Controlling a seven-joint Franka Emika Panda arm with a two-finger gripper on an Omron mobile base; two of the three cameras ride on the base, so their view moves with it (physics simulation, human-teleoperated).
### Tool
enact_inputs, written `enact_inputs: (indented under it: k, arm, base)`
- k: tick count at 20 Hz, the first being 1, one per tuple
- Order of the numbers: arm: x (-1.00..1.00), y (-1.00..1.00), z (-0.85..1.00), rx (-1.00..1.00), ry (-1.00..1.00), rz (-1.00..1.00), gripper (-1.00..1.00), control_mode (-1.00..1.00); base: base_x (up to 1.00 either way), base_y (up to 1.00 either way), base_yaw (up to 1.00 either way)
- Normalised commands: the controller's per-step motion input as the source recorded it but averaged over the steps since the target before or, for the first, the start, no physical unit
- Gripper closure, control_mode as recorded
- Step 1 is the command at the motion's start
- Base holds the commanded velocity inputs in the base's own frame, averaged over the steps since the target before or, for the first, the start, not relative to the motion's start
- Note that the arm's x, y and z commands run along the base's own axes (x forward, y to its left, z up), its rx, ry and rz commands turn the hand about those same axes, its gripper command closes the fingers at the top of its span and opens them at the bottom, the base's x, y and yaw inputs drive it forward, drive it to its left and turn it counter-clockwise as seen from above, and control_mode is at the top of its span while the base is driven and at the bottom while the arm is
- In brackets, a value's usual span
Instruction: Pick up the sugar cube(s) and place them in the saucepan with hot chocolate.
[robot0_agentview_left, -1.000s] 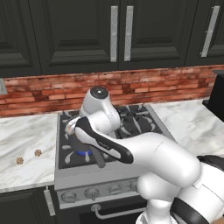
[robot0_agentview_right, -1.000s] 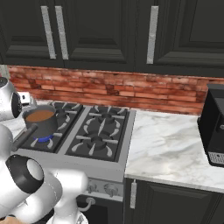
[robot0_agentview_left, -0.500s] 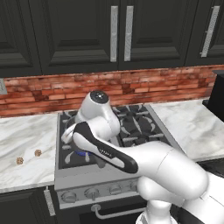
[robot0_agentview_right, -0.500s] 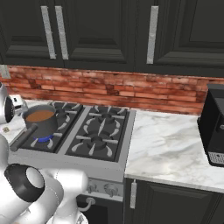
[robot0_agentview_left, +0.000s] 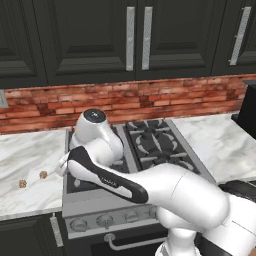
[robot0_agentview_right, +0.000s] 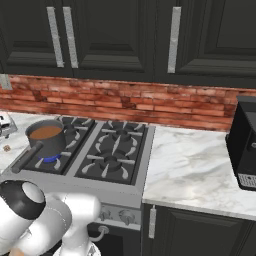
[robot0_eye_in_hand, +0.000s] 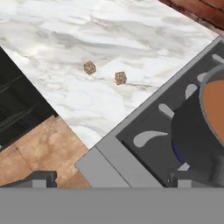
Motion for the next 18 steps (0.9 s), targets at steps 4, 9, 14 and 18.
enact_inputs:
  k: [4,9,14,18]
  arm:
    - [0.0,0.58,0.0,-0.14,0.2,0.0,-1.0,-1.0]
    - [0.0,0.41,-0.16,-0.08,0.11,0.0,-1.0,-1.0]
    - [0.0,0.01,-0.35,-0.02,0.05,0.0,-1.0,-1.0]
    - [0.0,0.0,-0.47,0.0,0.0,0.0,-1.0,-1.0]
  base:
    - [0.0,0.0,0.0]
    - [0.0,0.0,0.0]
    - [0.0,0.0,0.0]
    - [0.0,0.0,0.0]
